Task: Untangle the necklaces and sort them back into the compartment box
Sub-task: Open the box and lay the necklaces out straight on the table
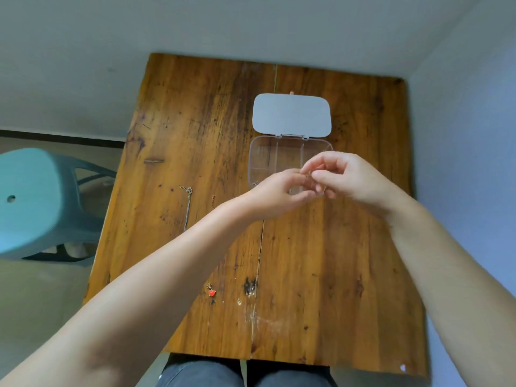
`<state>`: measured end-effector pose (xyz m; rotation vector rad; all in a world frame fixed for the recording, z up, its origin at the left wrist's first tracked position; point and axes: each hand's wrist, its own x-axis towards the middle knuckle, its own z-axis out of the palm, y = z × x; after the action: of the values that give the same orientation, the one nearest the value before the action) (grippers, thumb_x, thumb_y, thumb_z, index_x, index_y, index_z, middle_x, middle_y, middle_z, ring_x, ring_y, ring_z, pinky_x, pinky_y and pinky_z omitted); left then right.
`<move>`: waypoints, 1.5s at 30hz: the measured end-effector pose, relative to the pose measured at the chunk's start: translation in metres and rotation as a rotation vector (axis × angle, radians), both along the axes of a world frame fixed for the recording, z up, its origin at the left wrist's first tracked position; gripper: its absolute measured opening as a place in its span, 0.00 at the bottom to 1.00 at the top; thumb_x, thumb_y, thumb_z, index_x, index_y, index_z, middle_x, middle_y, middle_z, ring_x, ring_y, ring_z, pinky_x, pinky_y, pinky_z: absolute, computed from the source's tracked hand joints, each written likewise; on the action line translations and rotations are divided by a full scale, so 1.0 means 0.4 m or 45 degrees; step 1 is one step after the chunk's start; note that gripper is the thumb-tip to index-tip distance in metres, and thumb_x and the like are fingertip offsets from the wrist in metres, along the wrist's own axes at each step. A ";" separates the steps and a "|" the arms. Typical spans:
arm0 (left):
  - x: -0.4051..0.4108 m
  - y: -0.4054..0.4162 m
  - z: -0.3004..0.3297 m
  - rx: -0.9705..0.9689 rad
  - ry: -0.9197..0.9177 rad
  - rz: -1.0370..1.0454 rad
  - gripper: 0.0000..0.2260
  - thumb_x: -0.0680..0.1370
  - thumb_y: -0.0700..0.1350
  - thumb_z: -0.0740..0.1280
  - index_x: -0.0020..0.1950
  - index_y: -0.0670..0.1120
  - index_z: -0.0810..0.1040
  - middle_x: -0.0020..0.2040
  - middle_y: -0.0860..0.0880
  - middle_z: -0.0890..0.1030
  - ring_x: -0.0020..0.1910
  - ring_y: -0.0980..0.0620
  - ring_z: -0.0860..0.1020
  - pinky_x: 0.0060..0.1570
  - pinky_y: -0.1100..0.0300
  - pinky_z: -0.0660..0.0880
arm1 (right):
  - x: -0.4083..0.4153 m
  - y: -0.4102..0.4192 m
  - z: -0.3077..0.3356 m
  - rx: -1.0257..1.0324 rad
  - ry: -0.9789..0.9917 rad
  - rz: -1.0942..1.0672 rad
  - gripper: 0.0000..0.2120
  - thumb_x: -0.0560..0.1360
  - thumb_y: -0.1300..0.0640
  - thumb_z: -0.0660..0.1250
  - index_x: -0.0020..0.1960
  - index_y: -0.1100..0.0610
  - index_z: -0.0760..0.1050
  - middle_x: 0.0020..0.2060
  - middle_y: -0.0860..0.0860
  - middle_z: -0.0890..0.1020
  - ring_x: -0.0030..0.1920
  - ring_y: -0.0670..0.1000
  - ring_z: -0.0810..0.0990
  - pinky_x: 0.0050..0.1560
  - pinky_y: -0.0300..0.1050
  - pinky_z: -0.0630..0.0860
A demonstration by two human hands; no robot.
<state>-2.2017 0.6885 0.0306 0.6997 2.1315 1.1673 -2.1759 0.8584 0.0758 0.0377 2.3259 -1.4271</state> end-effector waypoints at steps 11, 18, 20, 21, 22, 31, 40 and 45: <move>-0.046 -0.165 -0.044 -0.252 -0.456 -0.137 0.18 0.78 0.57 0.61 0.31 0.50 0.70 0.27 0.52 0.71 0.28 0.55 0.68 0.39 0.61 0.68 | 0.378 -0.103 -0.144 -0.314 -0.580 -0.993 0.05 0.76 0.64 0.66 0.50 0.58 0.78 0.43 0.56 0.83 0.39 0.49 0.82 0.35 0.38 0.79; -0.019 -0.139 -0.166 -0.556 0.242 -0.401 0.16 0.77 0.53 0.64 0.36 0.44 0.71 0.33 0.51 0.72 0.33 0.50 0.71 0.33 0.59 0.66 | 0.508 -0.335 -0.289 -0.348 -0.931 -1.267 0.04 0.76 0.61 0.67 0.51 0.57 0.77 0.44 0.54 0.85 0.41 0.51 0.84 0.36 0.40 0.79; 0.002 -0.137 -0.199 -0.542 0.486 -0.486 0.13 0.77 0.53 0.64 0.39 0.45 0.73 0.38 0.50 0.74 0.40 0.49 0.72 0.41 0.56 0.67 | 0.512 -0.371 -0.311 -0.240 -0.892 -1.267 0.04 0.77 0.59 0.66 0.51 0.56 0.75 0.42 0.51 0.85 0.38 0.48 0.85 0.35 0.39 0.79; 0.010 -0.136 -0.214 -0.521 0.584 -0.511 0.12 0.78 0.52 0.64 0.41 0.45 0.74 0.41 0.49 0.75 0.44 0.48 0.73 0.46 0.54 0.67 | 0.514 -0.383 -0.318 -0.159 -0.852 -1.245 0.04 0.77 0.58 0.66 0.50 0.56 0.75 0.41 0.49 0.85 0.36 0.46 0.84 0.34 0.37 0.79; 0.015 -0.135 -0.229 -0.510 0.664 -0.520 0.12 0.78 0.52 0.64 0.44 0.44 0.76 0.44 0.47 0.76 0.47 0.47 0.72 0.49 0.53 0.66 | 0.514 -0.392 -0.322 -0.077 -0.809 -1.215 0.04 0.77 0.56 0.66 0.50 0.55 0.74 0.41 0.48 0.85 0.34 0.45 0.84 0.33 0.35 0.78; 0.028 -0.162 -0.260 -0.408 0.861 -0.352 0.09 0.77 0.48 0.65 0.52 0.43 0.76 0.52 0.44 0.76 0.53 0.43 0.72 0.53 0.51 0.67 | 0.463 -0.359 -0.270 0.241 -0.678 -0.943 0.07 0.78 0.53 0.64 0.54 0.52 0.69 0.37 0.47 0.82 0.29 0.44 0.80 0.26 0.28 0.71; -0.018 -0.188 -0.204 -0.331 0.520 0.334 0.19 0.76 0.44 0.66 0.66 0.43 0.69 0.55 0.44 0.77 0.55 0.45 0.72 0.51 0.52 0.72 | -0.036 -0.228 -0.210 0.602 0.095 -0.239 0.10 0.79 0.58 0.61 0.57 0.55 0.78 0.52 0.52 0.82 0.50 0.52 0.80 0.47 0.44 0.77; -0.028 -0.173 -0.204 -0.388 0.571 0.370 0.12 0.76 0.46 0.67 0.58 0.43 0.76 0.55 0.44 0.77 0.54 0.45 0.73 0.48 0.54 0.72 | -0.161 -0.241 -0.255 1.186 0.058 0.468 0.10 0.78 0.56 0.63 0.57 0.56 0.73 0.49 0.56 0.81 0.47 0.59 0.80 0.41 0.51 0.77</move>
<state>-2.2128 0.6194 -0.0508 0.5617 2.7889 0.8455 -2.2405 0.7621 -0.0260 -0.1496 2.6391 -0.1106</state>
